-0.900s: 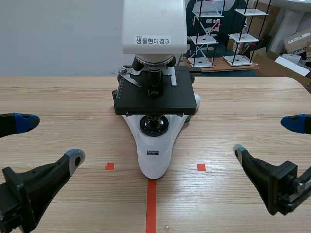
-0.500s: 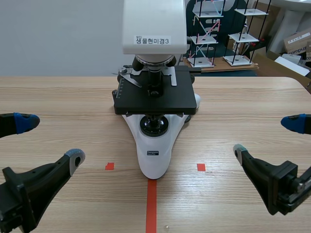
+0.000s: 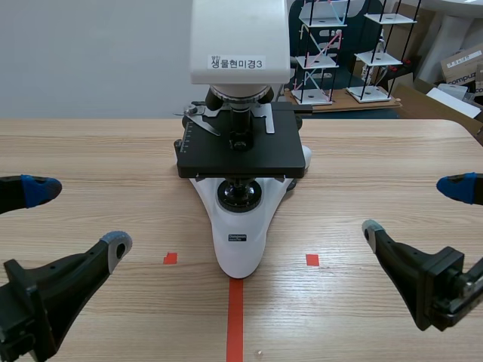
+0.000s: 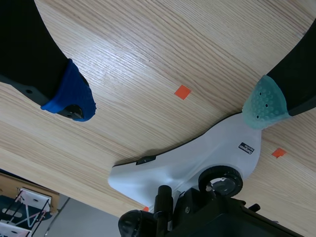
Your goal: Point at the fine focus knob
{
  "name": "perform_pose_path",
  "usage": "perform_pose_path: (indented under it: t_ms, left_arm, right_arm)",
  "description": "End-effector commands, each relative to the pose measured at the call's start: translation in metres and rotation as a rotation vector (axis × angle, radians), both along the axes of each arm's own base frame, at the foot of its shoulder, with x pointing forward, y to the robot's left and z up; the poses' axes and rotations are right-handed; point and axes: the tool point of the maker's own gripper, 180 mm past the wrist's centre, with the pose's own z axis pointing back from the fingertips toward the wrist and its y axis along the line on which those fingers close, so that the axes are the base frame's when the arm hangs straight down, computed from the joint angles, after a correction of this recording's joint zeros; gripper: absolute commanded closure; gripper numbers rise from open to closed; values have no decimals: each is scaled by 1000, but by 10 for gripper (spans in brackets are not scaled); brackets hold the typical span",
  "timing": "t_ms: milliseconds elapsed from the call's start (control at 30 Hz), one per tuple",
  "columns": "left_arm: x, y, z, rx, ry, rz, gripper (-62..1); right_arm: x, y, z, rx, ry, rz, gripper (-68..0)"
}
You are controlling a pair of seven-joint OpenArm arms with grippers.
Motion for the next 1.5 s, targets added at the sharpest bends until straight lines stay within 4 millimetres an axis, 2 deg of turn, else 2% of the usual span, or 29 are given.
perform_pose_path:
  t_ms: [0, 200, 367, 500, 667, 767, 900, 1133, 1467]
  left_arm:
    - [1, -5, 12, -28, -34, -8, -623]
    - [1, -5, 12, -28, -34, -8, -623]
    - [1, -5, 12, -28, -34, -8, -623]
    - [1, -5, 12, -28, -34, -8, -623]
    - [1, -5, 12, -28, -34, -8, -623]
    - [1, -5, 12, -28, -34, -8, -623]
    - [1, -5, 12, -28, -34, -8, -623]
    - [1, -5, 12, -28, -34, -8, -623]
    - [1, -5, 12, -28, -34, -8, -623]
  right_arm:
    - [4, -1, 14, 5, -51, 5, -656]
    - [9, -11, 23, -13, -90, -8, -363]
    - [20, -23, 24, -16, -123, -19, -215]
    - [37, -49, 22, 9, -167, -76, -117]
    - [60, -82, 30, 30, -252, -132, -92]
    - [76, -91, 34, 33, -282, -129, -65]
    - [95, -88, 32, 34, -282, -75, -33]
    - [128, -66, 33, 31, -295, 10, -22]
    - [161, -43, 24, 18, -282, 50, -17]
